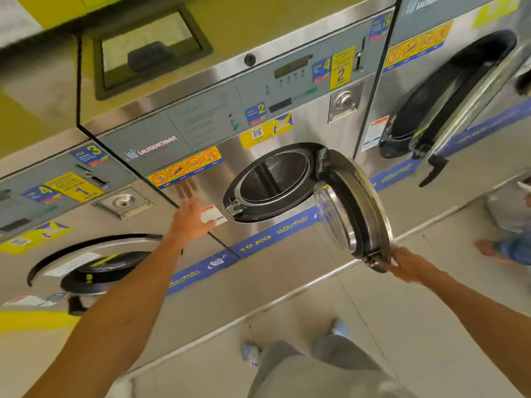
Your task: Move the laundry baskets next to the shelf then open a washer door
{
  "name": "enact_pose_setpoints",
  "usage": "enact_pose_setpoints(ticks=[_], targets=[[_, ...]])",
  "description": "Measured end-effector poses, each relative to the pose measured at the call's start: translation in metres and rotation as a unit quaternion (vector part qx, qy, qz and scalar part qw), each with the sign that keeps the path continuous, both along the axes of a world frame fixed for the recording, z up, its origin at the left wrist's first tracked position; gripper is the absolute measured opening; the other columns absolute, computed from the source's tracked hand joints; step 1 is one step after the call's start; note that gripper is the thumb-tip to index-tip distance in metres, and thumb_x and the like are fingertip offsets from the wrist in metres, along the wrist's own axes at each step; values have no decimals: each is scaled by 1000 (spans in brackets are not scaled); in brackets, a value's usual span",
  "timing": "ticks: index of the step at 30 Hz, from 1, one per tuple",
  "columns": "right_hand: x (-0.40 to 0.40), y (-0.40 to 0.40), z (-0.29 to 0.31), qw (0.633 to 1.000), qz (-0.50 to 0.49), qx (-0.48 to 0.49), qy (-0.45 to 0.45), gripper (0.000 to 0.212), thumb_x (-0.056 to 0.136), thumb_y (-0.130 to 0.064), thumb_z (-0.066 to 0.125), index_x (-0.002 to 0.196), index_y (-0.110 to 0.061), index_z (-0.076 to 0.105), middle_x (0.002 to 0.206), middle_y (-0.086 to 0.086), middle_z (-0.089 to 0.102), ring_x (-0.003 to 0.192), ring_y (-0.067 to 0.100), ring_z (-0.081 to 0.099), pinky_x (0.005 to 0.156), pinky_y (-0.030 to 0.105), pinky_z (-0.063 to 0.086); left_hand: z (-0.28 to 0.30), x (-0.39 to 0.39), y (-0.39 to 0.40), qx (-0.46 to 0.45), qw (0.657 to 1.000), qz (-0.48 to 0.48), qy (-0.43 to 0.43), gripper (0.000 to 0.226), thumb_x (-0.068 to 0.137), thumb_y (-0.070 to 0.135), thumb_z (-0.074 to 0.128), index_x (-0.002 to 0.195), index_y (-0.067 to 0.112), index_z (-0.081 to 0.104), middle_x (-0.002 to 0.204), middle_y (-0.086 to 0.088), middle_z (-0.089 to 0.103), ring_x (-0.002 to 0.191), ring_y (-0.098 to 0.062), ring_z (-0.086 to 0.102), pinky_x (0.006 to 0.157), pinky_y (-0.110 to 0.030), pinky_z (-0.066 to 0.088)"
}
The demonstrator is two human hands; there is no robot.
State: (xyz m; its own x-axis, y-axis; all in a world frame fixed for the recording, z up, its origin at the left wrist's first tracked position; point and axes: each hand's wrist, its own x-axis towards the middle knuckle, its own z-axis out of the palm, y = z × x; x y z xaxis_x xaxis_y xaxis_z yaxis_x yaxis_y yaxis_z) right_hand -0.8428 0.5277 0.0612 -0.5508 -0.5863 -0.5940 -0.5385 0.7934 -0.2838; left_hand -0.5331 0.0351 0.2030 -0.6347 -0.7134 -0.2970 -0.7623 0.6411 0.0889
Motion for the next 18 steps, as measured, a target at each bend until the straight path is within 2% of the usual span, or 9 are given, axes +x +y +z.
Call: enact_pose_setpoints(ticks=[4, 8, 11, 14, 16, 18], targets=[[-23, 8, 8, 999, 17, 36, 6, 84, 82, -75, 34, 153, -31, 23, 154, 7, 38, 137, 30, 42, 108, 48, 40, 13, -2, 11, 9, 1000, 23, 0, 86, 85, 45, 70, 150, 8, 28, 153, -18, 33, 141, -37, 31, 109, -50, 36], [-19, 5, 26, 997, 59, 36, 16, 72, 95, -60, 39, 154, -22, 23, 156, 3, 33, 142, 27, 35, 110, 43, 36, 18, -3, 35, 22, 998, 53, 26, 84, 85, 43, 71, 150, 8, 30, 151, -17, 37, 138, -36, 34, 110, -50, 36], [-22, 7, 25, 998, 63, 26, 10, 75, 93, -64, 38, 155, -23, 23, 158, 1, 31, 143, 26, 32, 111, 44, 36, 24, 3, 65, 34, 997, 50, 38, 82, 83, 44, 73, 147, 10, 35, 146, -16, 44, 133, -35, 41, 106, -48, 39], [-24, 12, 21, 997, 71, 18, 9, 78, 90, -66, 42, 153, -21, 30, 154, 3, 37, 139, 28, 37, 109, 45, 38, 24, 23, 89, 42, 998, 40, 7, 89, 80, 57, 69, 146, 10, 36, 143, -17, 48, 130, -35, 45, 103, -48, 43], [-21, 13, 25, 999, 47, -3, 26, 79, 86, -69, 44, 146, -18, 40, 141, 6, 48, 129, 30, 46, 104, 46, 42, 25, 41, 104, 35, 999, 37, 2, 92, 76, 67, 64, 144, 11, 38, 141, -16, 51, 128, -34, 48, 101, -49, 45], [-26, 11, 25, 998, 7, -50, 46, 87, 76, -76, 43, 136, -14, 49, 128, 10, 54, 118, 33, 53, 99, 46, 45, 29, 48, 112, 26, 999, 31, 3, 90, 77, 67, 64, 144, 11, 39, 139, -16, 53, 126, -34, 50, 101, -48, 46]])
